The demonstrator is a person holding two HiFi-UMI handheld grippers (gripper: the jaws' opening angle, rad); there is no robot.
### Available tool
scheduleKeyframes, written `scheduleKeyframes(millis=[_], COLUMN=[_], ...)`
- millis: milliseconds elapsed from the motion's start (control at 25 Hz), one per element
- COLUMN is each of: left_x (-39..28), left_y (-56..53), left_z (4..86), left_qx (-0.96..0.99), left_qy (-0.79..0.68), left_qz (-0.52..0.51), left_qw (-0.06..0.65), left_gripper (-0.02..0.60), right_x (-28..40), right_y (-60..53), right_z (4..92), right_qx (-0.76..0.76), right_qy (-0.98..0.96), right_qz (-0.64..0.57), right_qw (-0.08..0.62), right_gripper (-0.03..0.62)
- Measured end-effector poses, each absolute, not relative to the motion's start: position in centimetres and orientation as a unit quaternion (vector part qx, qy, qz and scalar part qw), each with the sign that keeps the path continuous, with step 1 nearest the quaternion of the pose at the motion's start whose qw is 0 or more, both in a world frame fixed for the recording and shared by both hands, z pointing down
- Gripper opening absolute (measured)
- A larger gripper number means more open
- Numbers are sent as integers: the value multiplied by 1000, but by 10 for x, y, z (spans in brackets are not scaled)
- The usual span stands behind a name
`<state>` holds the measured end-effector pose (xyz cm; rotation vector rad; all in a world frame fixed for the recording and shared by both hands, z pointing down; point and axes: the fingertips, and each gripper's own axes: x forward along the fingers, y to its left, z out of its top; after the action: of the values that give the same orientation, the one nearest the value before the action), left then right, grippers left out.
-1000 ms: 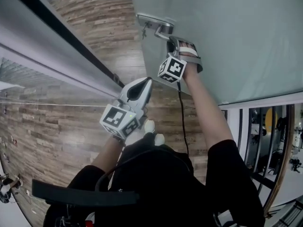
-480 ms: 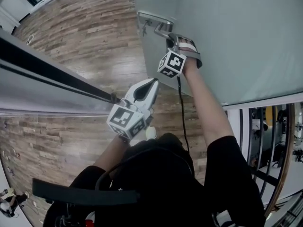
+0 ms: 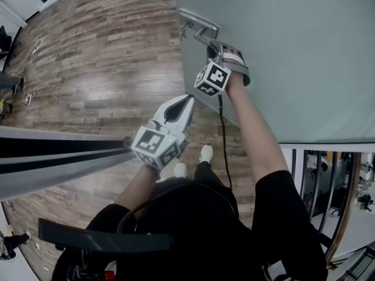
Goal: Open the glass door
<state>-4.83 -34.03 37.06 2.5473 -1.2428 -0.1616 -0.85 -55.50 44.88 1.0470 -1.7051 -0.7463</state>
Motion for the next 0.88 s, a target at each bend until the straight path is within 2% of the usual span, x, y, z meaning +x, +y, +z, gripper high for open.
scheduleKeyframes(millis=[480, 880], left_x=[-31, 0], left_y=[-425, -489], left_z=[365, 358], left_qx=[858, 849], left_qy=[-491, -508], left_qz=[-65, -53], left_qw=[134, 132], left_gripper=[1, 2], right_x=[12, 64], right_y=[-619, -696], right_z=[450, 455], right_qx=[424, 439], right_qy=[-714, -708], right_qz=[-301, -271], right_qw=[469, 483], right_gripper=[91, 91])
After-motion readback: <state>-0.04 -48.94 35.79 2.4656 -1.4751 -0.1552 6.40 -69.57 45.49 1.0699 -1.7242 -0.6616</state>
